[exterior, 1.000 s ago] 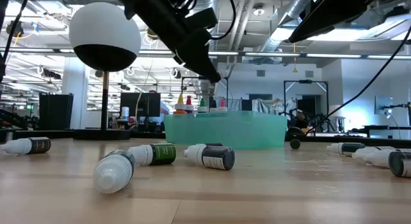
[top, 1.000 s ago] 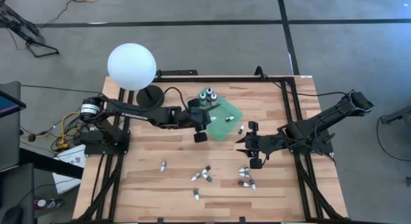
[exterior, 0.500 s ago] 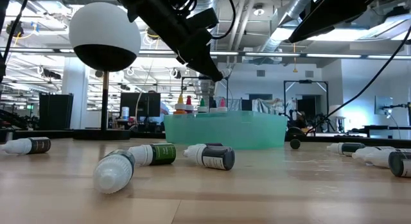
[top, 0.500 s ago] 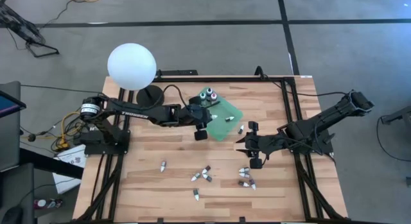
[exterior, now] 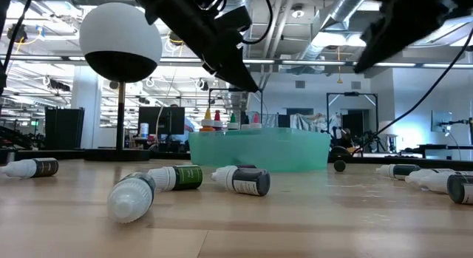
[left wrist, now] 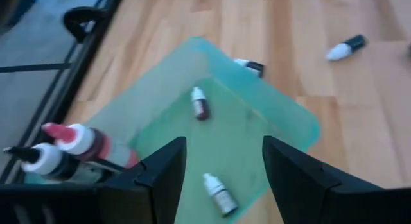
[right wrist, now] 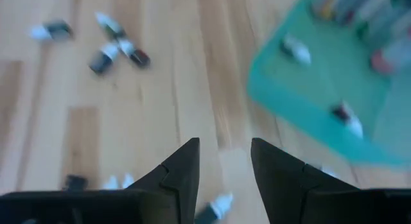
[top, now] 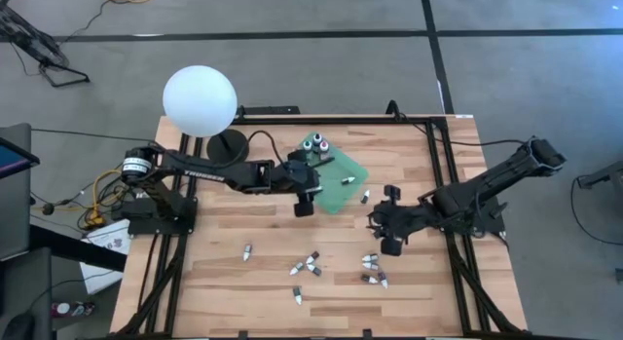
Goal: Pick & Place food coloring
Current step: Put the small blue food coloring bottle into the green bin
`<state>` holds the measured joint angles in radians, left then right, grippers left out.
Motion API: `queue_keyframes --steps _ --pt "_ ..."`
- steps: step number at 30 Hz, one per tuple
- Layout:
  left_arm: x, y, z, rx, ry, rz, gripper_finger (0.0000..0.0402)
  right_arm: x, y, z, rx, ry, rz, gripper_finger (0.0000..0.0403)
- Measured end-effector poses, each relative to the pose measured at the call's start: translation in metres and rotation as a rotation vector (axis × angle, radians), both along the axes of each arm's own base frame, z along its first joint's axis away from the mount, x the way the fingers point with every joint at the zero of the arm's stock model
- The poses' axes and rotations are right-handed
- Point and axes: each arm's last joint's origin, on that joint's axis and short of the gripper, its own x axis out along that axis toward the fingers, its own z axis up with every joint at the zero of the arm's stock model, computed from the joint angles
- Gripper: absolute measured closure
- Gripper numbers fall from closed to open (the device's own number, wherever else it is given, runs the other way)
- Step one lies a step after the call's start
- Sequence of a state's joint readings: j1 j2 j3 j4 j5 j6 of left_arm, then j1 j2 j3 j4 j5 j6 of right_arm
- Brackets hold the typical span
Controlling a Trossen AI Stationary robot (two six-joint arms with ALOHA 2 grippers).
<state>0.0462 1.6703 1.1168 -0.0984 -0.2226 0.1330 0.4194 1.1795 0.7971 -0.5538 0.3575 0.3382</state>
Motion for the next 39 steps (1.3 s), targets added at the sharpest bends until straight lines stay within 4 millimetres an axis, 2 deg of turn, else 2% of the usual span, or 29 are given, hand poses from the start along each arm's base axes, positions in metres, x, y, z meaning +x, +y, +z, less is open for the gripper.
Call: queue_keyframes --steps 6,12,18,22,31,39 --pt "-0.004 -0.022 -0.006 -0.059 0.071 -0.089 0.0212 -0.002 0.006 -0.023 0.032 0.196 -0.049 0.0266" --pt "-0.012 -0.051 -0.013 -0.113 0.170 -0.148 0.0223 0.005 0.014 -0.046 0.052 0.293 -0.114 0.0268" --pt "-0.017 -0.080 -0.015 -0.141 0.189 -0.191 0.0228 0.014 0.010 -0.065 0.166 0.396 -0.232 0.0264" --pt "-0.019 -0.094 -0.014 -0.144 0.183 -0.207 0.0229 0.019 0.005 -0.073 0.180 0.430 -0.293 0.0254" --pt "-0.023 -0.106 -0.015 -0.152 0.180 -0.184 0.0229 0.026 -0.001 -0.078 0.201 0.418 -0.345 0.0244" --pt "-0.024 -0.110 -0.015 -0.154 0.184 -0.194 0.0229 0.029 0.000 -0.093 0.162 0.476 -0.339 0.0250"
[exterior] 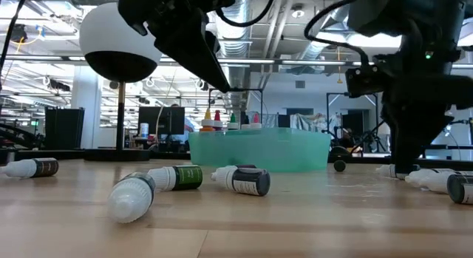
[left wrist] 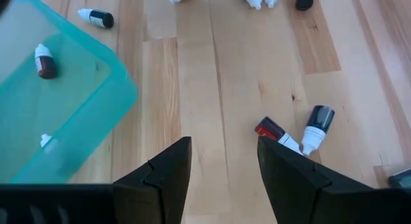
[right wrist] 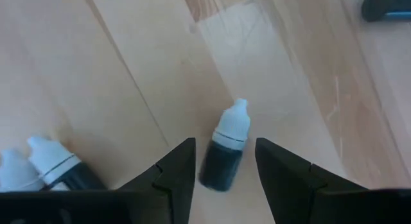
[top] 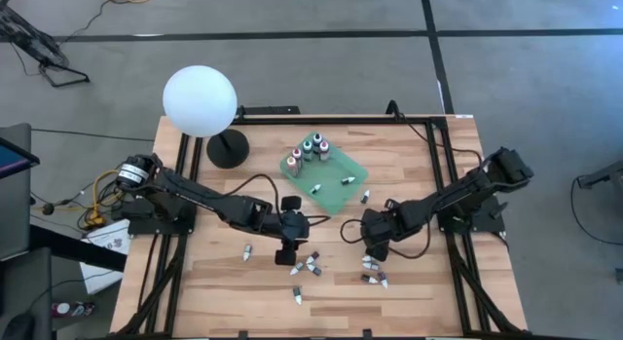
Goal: Pick & Place food coloring
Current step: Put the small blue food coloring bottle into the green bin
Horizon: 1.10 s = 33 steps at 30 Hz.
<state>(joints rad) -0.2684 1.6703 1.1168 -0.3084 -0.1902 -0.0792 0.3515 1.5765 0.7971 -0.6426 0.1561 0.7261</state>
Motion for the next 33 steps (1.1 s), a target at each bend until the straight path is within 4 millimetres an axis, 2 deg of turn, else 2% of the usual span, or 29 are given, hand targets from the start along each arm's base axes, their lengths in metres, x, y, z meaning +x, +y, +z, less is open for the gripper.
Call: queue_keyframes --steps 11,33 --pt "0.0001 0.0001 0.0000 -0.006 -0.001 0.007 0.0229 0.0006 0.0000 -0.0031 -0.014 0.011 0.015 0.0251" --pt "-0.0011 0.0004 -0.0020 -0.008 0.008 0.012 0.0229 0.0013 0.0002 -0.0028 -0.019 0.004 0.038 0.0331"
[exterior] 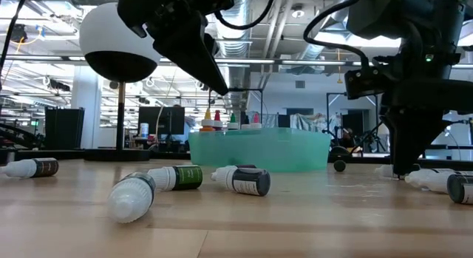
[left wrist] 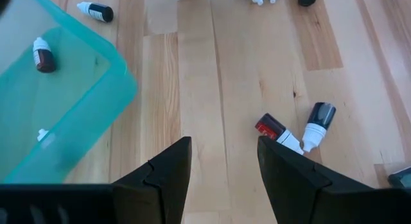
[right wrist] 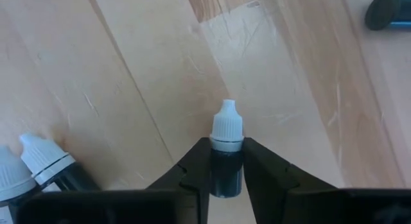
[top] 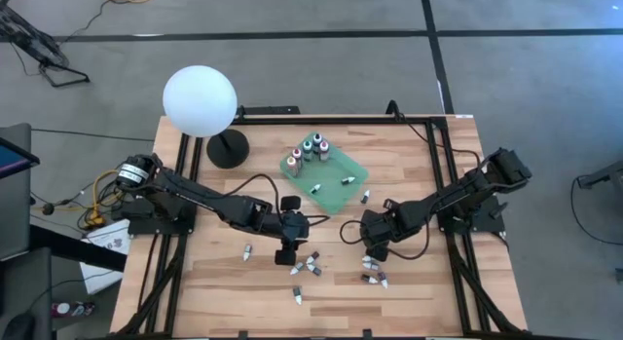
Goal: Pick & Place food coloring
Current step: Put the small blue food coloring bottle into the green bin
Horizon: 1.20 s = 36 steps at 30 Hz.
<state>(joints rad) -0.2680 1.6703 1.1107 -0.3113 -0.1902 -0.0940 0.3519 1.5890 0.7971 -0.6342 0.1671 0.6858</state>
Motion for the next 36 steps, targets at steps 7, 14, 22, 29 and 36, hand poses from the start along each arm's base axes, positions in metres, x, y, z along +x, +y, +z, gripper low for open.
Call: queue_keyframes --steps 7,14,22,29,36 --pt "-0.0009 0.0002 -0.0007 -0.004 0.012 0.009 0.0229 0.0002 0.0001 0.0001 -0.003 0.001 0.017 0.0335" --pt "-0.0015 0.0004 -0.0013 -0.006 0.019 0.013 0.0229 0.0002 0.0004 0.0001 -0.006 0.001 0.036 0.0335" --pt "-0.0015 0.0004 -0.0013 -0.006 0.019 0.013 0.0229 0.0002 0.0004 0.0000 -0.003 0.003 0.045 0.0336" --pt "-0.0015 0.0004 -0.0013 -0.007 0.019 0.014 0.0229 0.0004 0.0008 0.0000 -0.001 0.005 0.070 0.0317" --pt "-0.0015 0.0004 -0.0013 -0.007 0.019 0.015 0.0229 0.0005 0.0004 -0.0001 -0.005 0.008 0.091 0.0312"
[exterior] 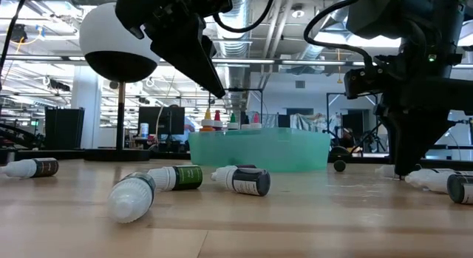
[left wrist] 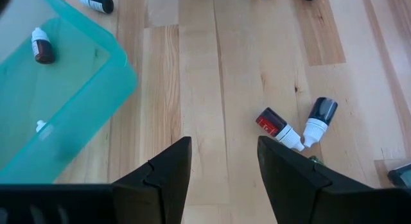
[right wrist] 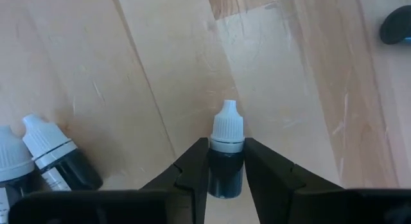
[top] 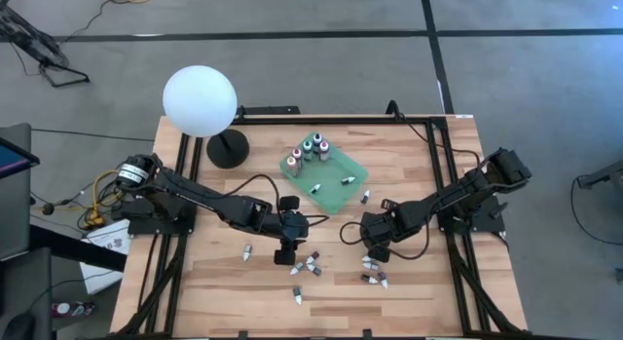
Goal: Pick & Place food coloring
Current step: Put the small blue food coloring bottle into the green bin
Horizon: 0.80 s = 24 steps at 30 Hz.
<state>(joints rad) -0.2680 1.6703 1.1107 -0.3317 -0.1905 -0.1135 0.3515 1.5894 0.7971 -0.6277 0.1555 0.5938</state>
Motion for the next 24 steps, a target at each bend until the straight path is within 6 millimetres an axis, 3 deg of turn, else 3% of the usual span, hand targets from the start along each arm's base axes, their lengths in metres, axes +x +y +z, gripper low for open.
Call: queue_keyframes --steps 16,24 --pt "0.0000 0.0000 0.0000 -0.003 0.000 0.003 0.0229 0.0039 0.0016 0.0005 0.017 -0.041 0.001 0.0311" --pt "0.0000 0.0000 0.0000 -0.003 0.000 0.003 0.0229 0.0040 0.0014 0.0006 0.014 -0.043 0.000 0.0343"
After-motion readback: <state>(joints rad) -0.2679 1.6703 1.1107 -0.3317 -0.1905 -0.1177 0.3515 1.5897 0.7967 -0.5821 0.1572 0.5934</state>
